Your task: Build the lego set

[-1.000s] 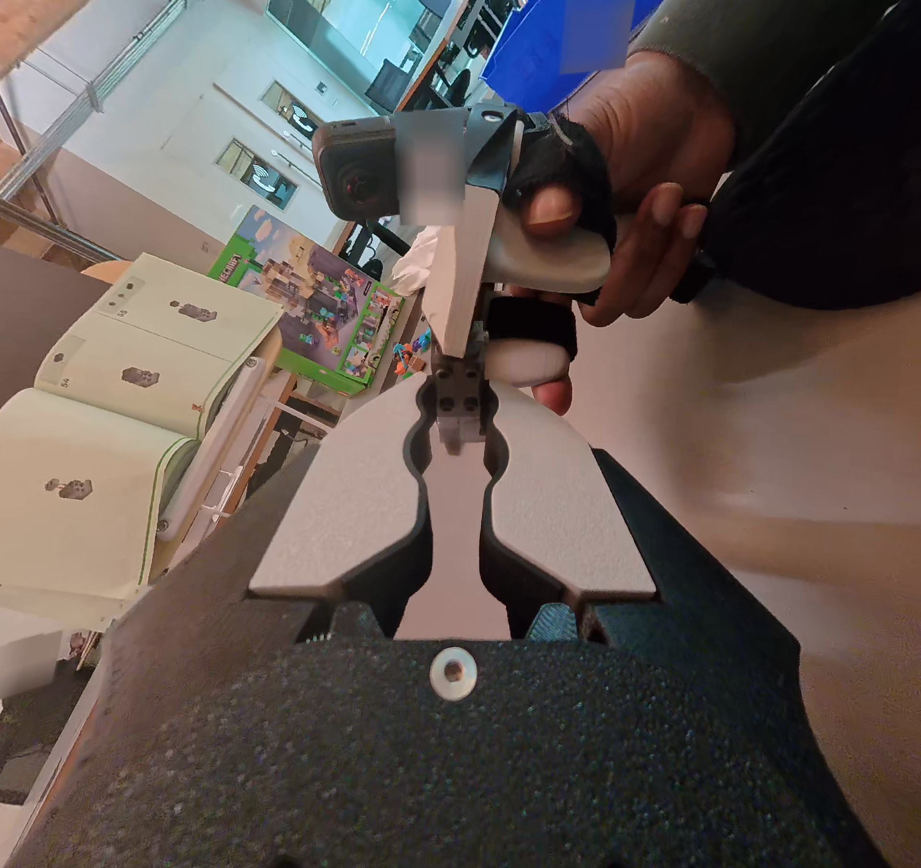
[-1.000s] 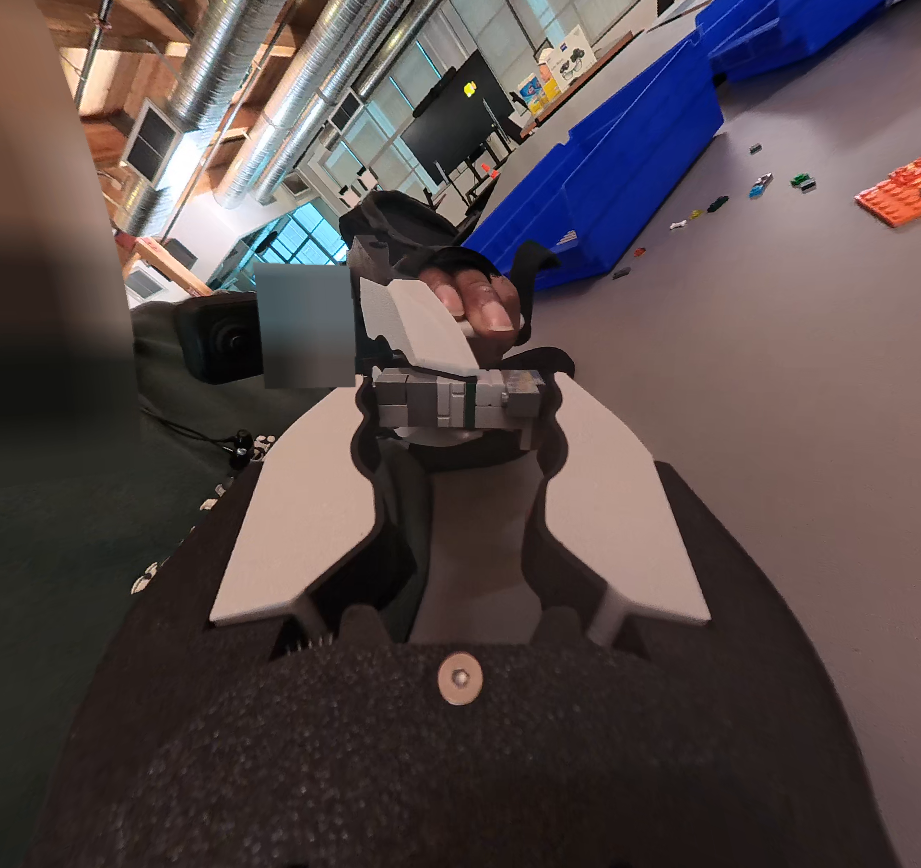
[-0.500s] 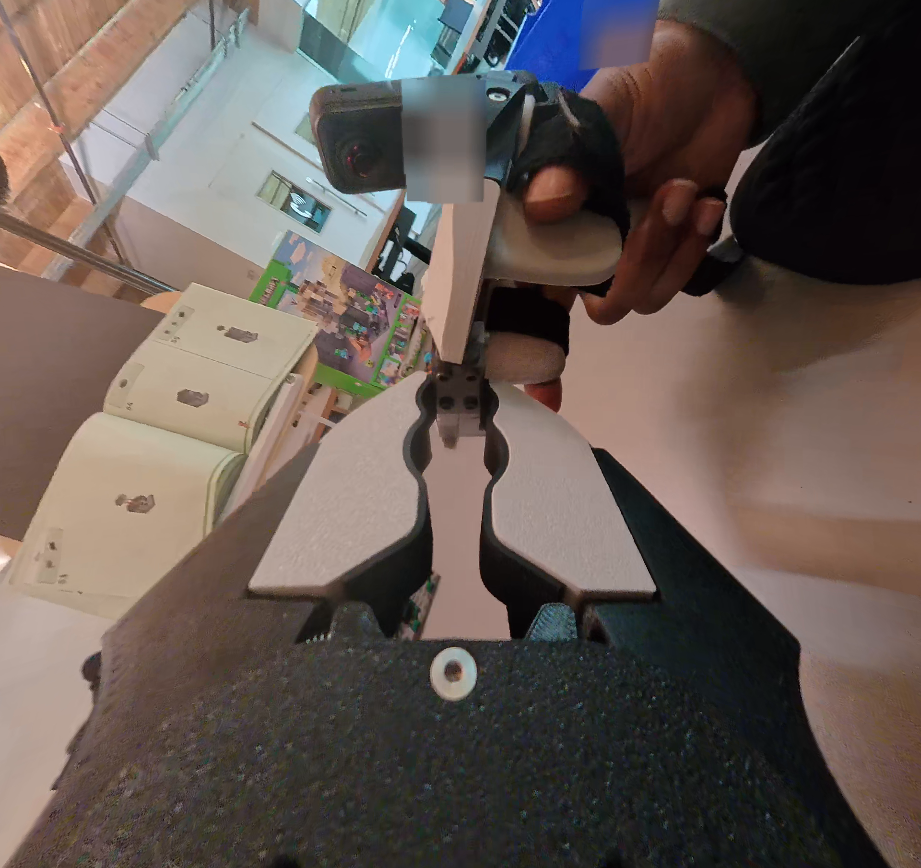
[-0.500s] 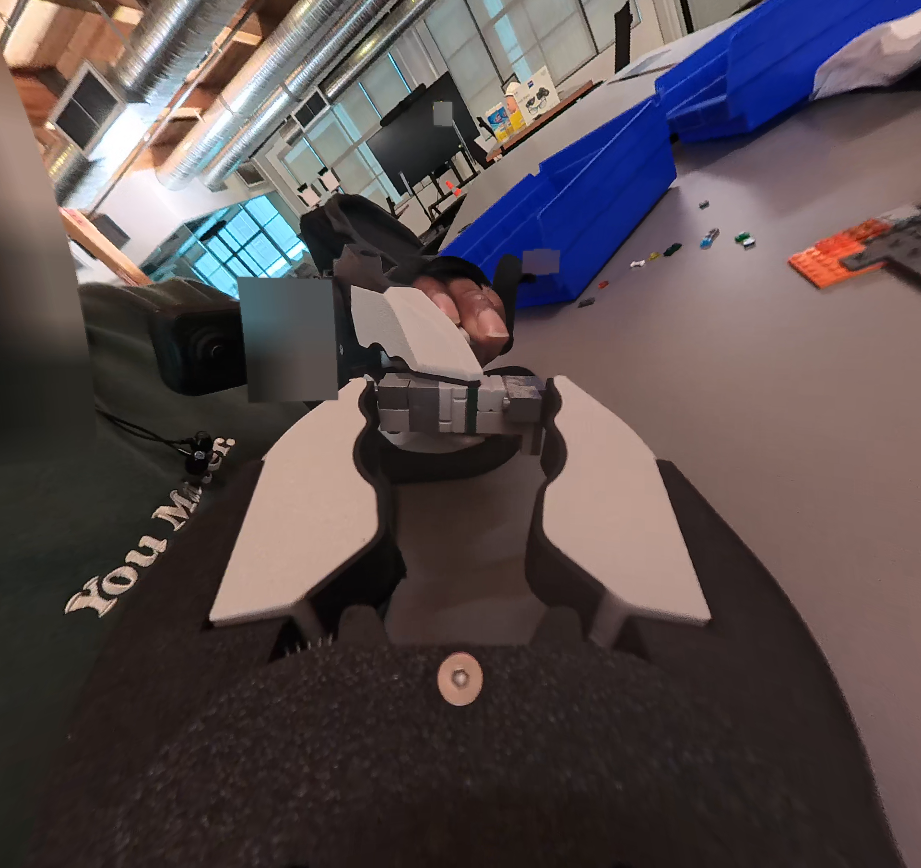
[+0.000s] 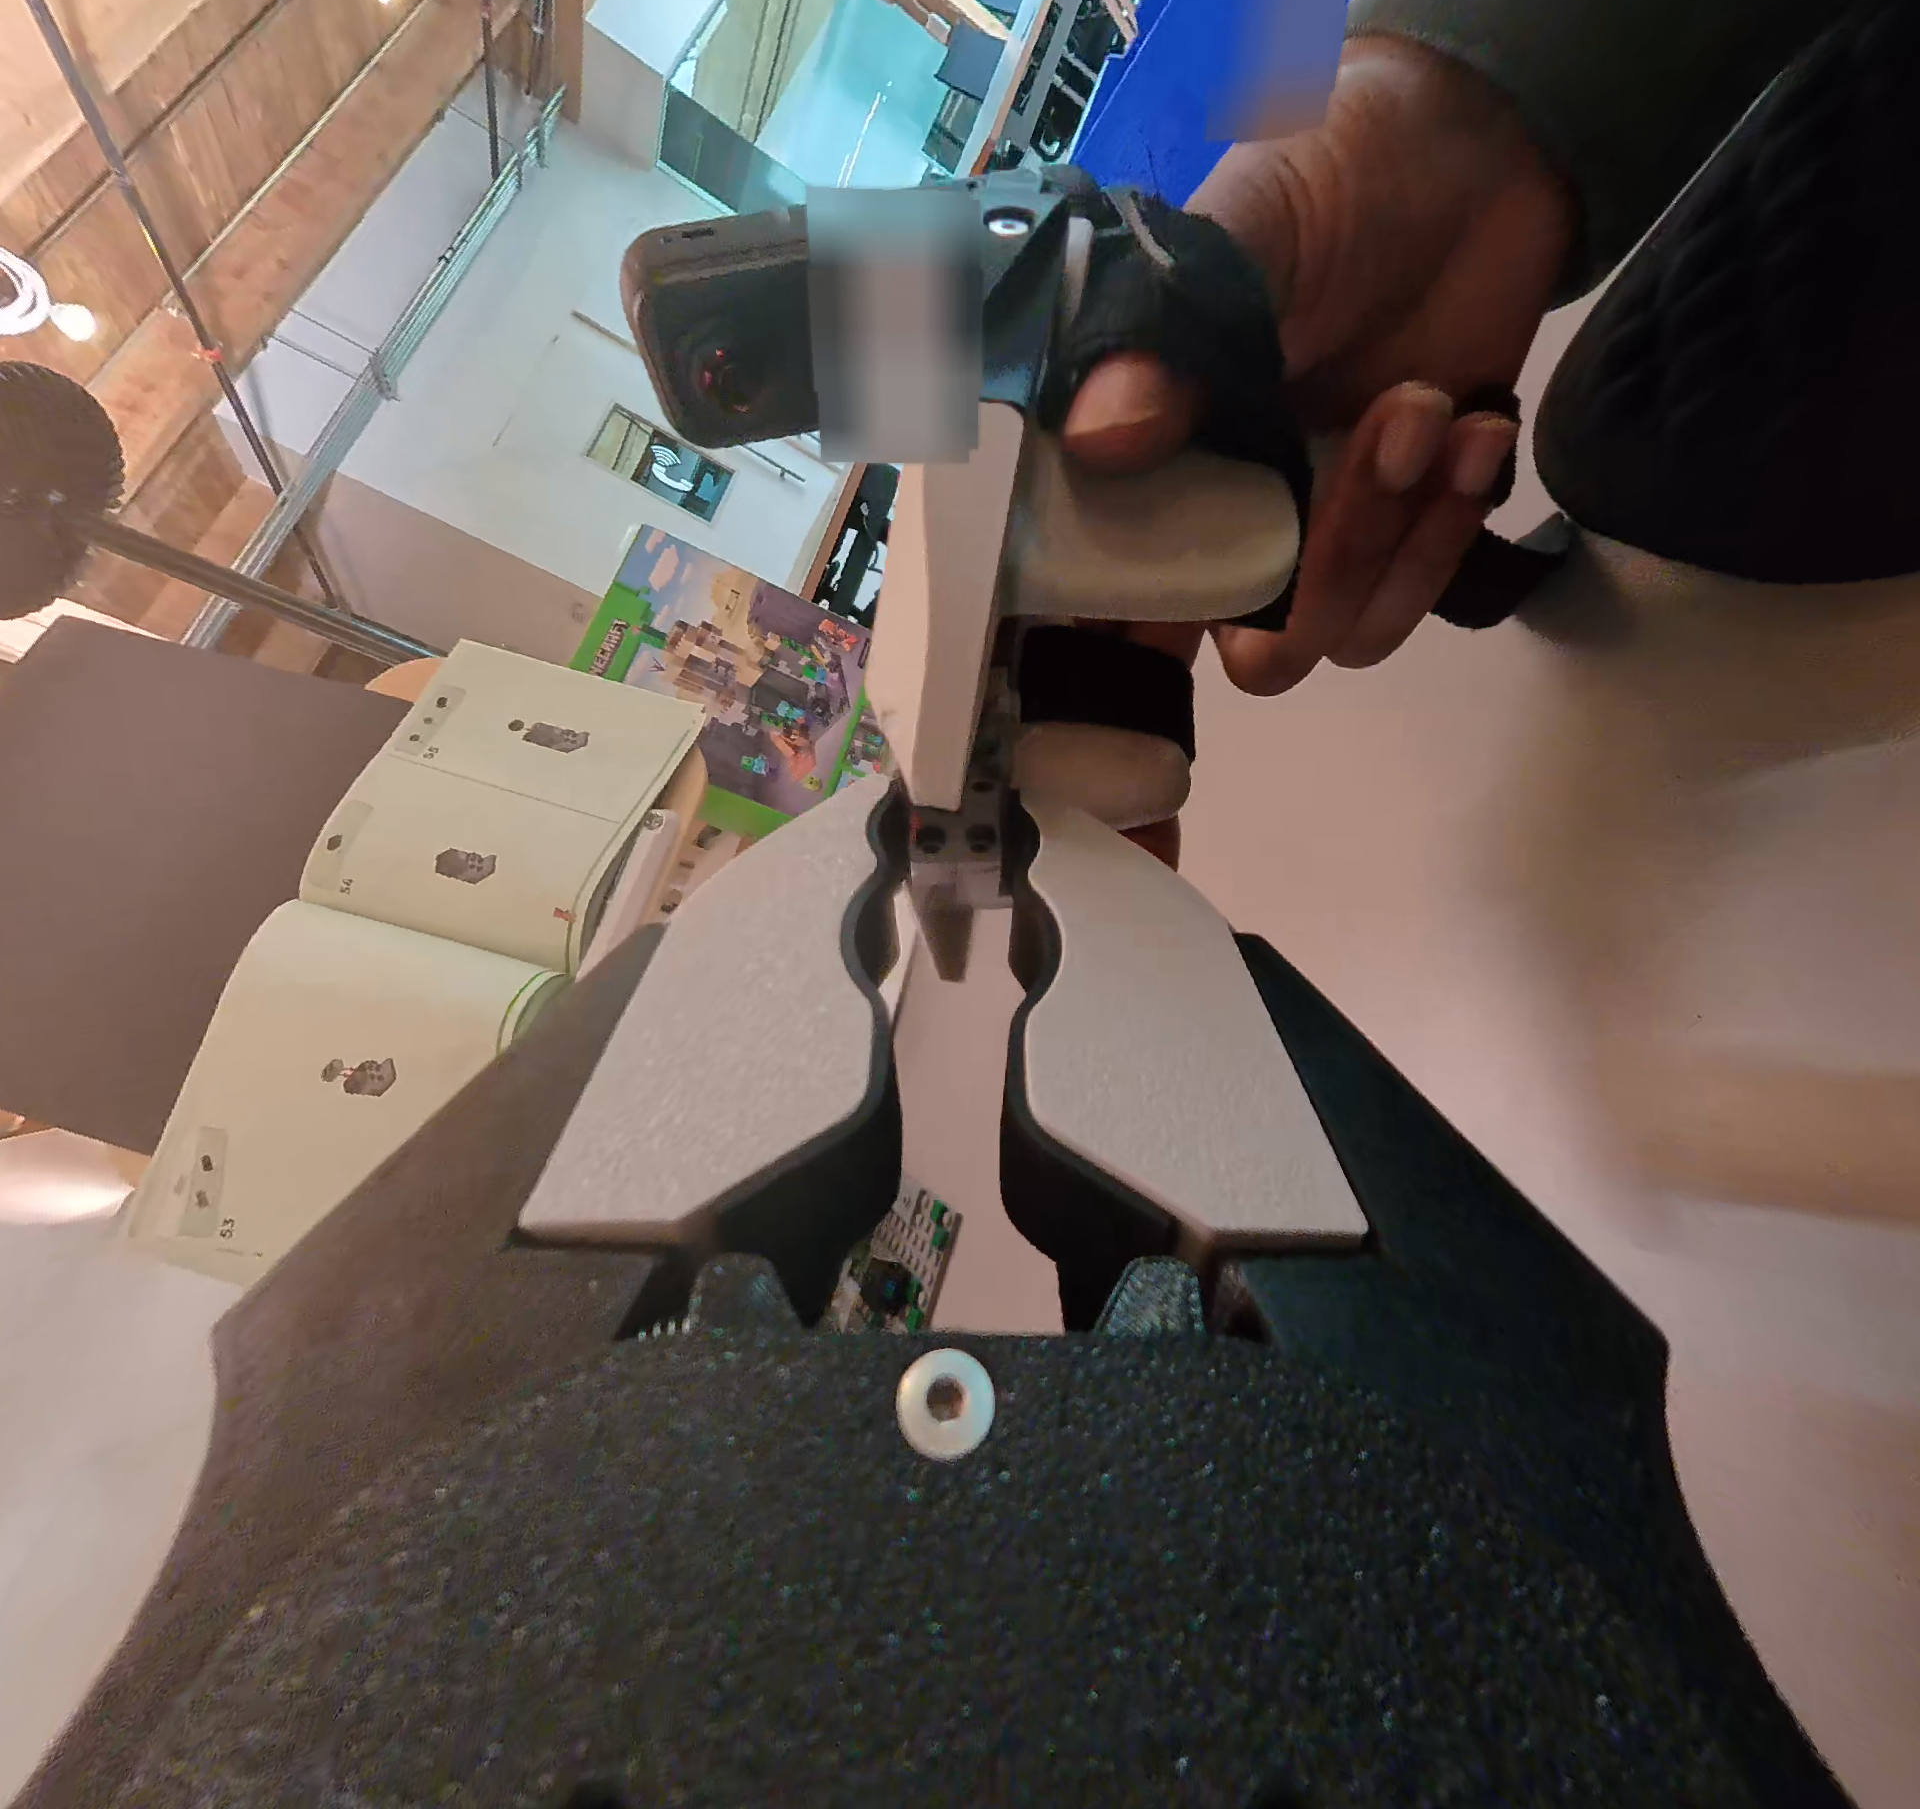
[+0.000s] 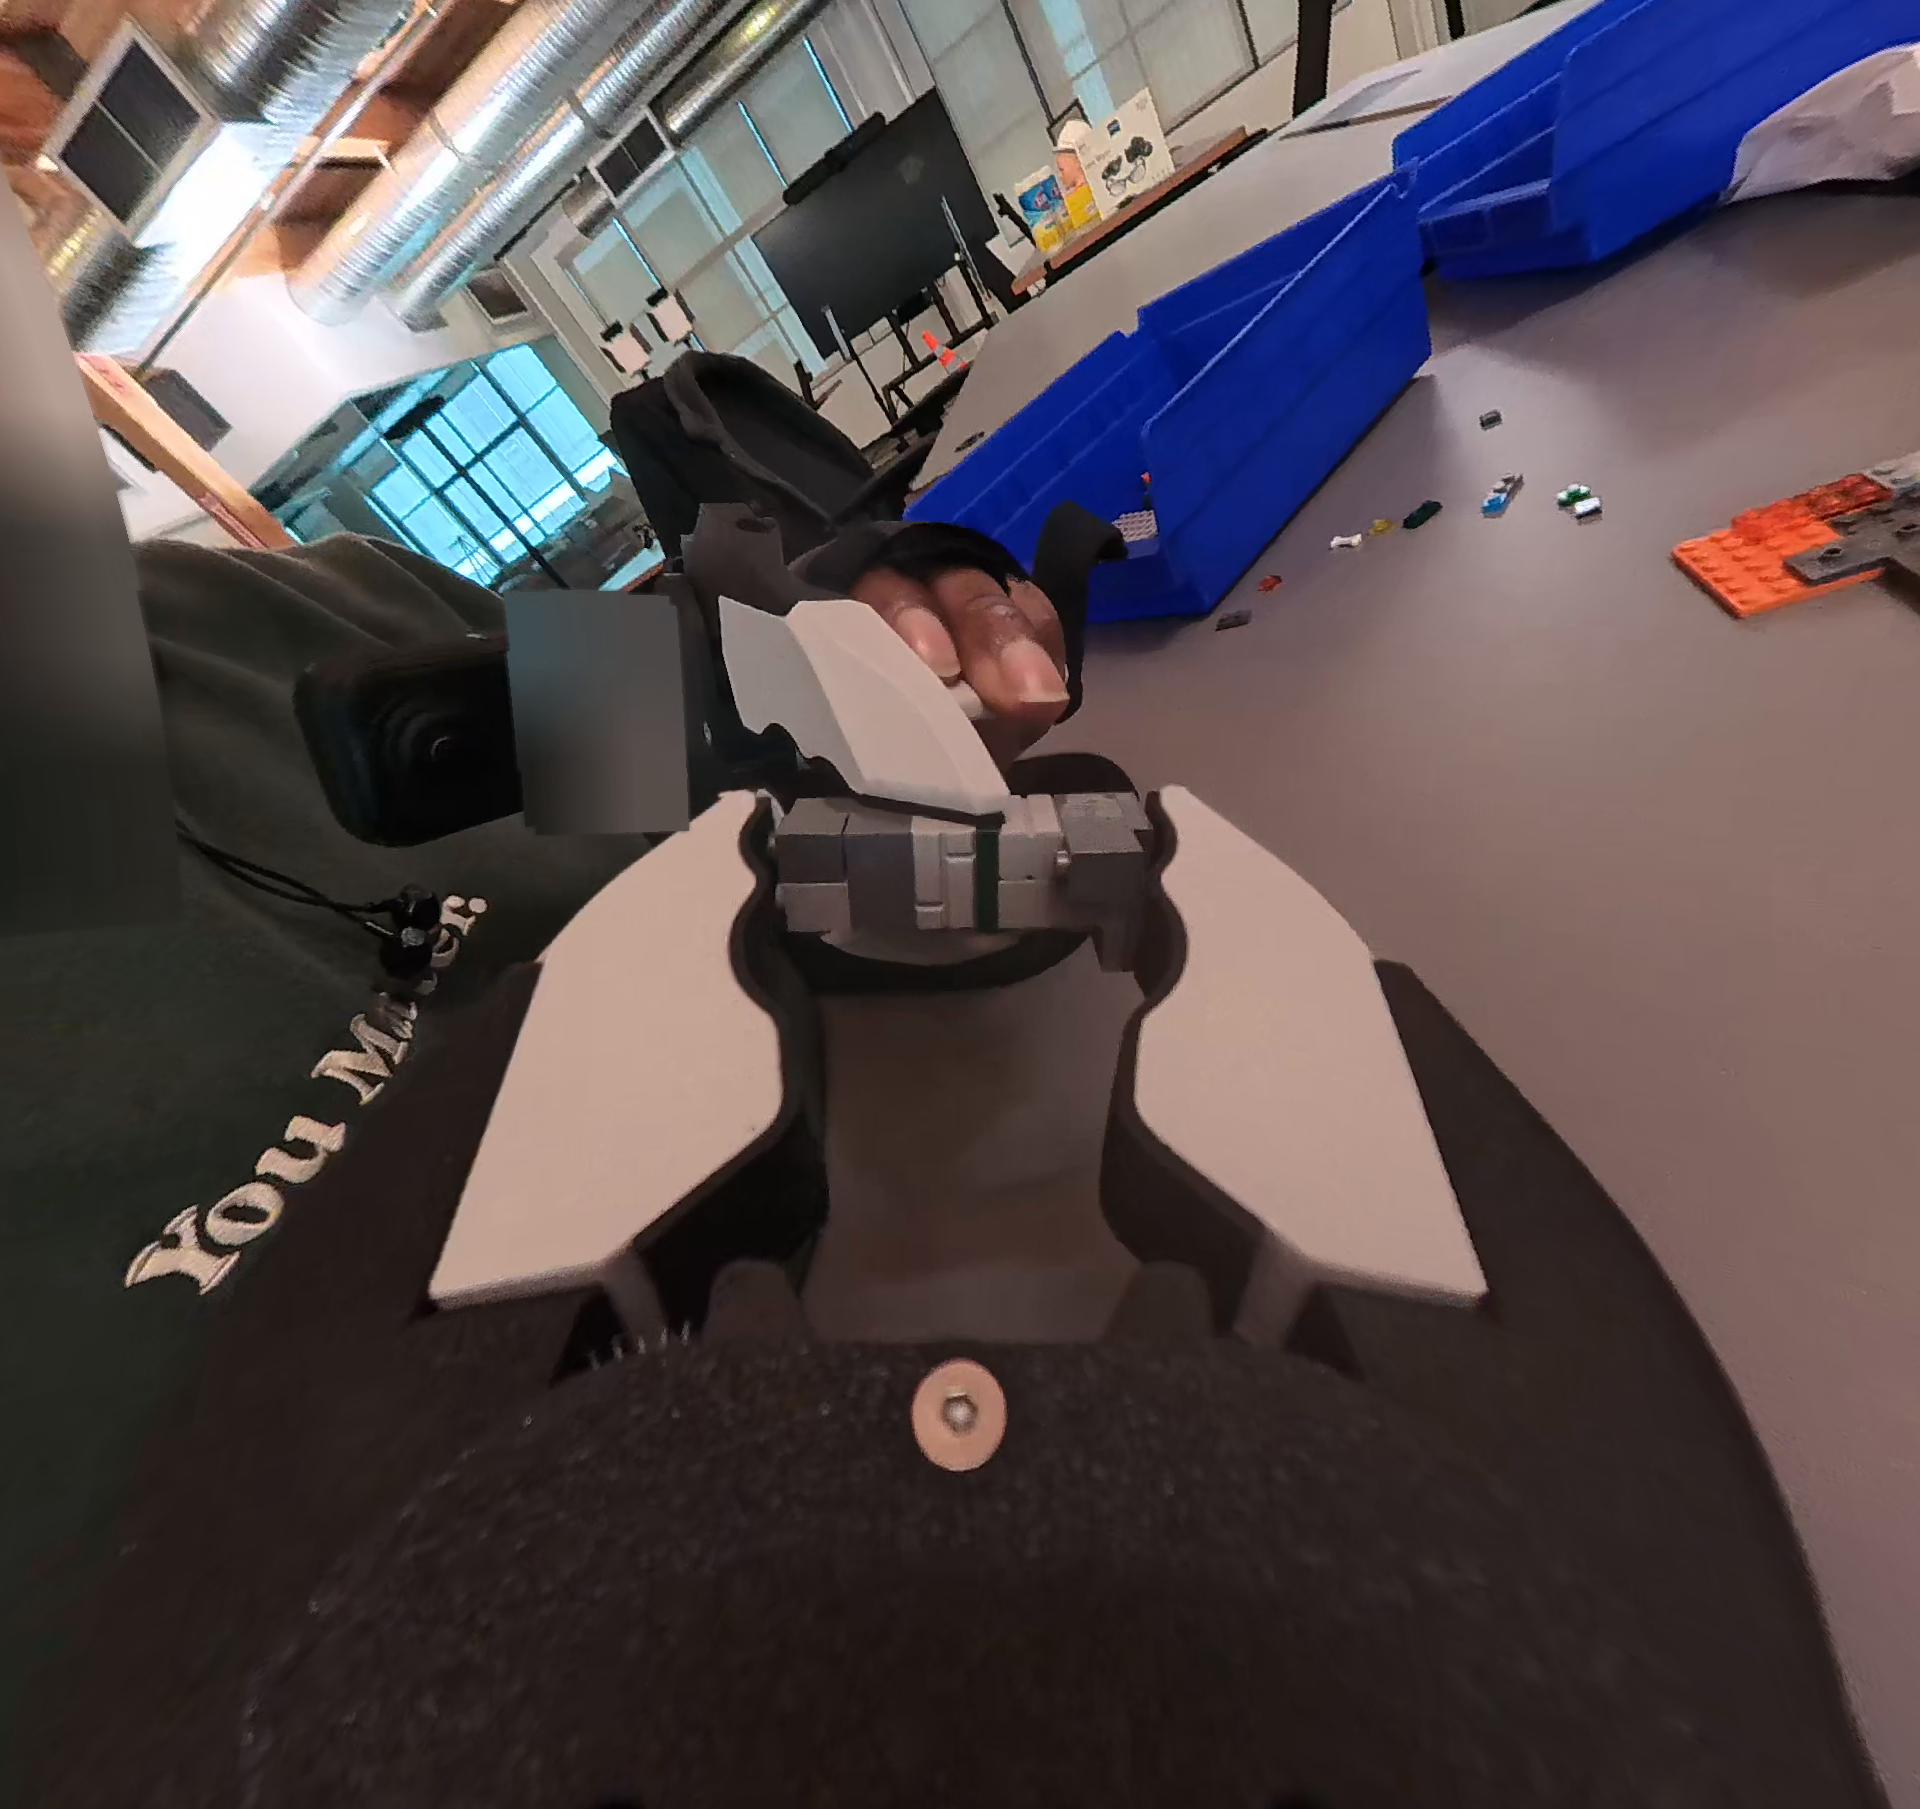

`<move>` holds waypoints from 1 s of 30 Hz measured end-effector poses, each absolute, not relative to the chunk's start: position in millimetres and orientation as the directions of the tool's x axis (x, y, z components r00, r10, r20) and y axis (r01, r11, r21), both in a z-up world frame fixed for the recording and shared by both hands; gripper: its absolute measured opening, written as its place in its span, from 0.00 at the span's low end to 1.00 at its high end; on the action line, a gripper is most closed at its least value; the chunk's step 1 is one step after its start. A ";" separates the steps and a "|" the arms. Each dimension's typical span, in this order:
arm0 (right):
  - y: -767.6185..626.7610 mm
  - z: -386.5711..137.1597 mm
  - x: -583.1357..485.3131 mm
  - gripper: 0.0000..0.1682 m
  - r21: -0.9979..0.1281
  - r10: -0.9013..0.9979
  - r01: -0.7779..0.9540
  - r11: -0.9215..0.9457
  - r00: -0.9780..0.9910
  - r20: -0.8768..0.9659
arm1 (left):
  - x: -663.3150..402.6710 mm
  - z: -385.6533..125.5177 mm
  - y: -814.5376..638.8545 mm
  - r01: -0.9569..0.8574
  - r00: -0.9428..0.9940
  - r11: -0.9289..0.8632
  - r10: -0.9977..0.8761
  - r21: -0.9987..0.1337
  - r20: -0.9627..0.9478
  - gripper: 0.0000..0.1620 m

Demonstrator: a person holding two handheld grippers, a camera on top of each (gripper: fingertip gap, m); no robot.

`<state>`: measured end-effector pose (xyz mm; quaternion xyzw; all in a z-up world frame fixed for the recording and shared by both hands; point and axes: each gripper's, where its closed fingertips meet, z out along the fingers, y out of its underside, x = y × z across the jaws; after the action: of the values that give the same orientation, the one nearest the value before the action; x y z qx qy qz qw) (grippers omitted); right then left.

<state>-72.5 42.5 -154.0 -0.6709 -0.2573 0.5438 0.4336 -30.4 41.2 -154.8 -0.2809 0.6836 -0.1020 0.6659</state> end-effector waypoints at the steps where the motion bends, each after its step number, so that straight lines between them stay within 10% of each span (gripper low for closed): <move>1: 42.4 -153.3 -73.3 0.40 -0.865 0.820 -0.131 -0.485 0.276 -0.501 | -30.8 -154.3 40.9 -0.246 0.045 0.821 -0.521 -0.515 -0.852 0.10; 30: 36.1 -158.4 -78.3 0.39 -0.877 0.835 -0.166 -0.451 0.267 -0.481 | -33.6 -158.9 36.2 -0.258 0.016 0.852 -0.468 -0.456 -0.883 0.10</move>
<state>-78.3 36.1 -158.4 -0.6519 -0.2567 0.5484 0.4565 -33.6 36.2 -158.9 -0.2605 0.6968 -0.0793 0.6636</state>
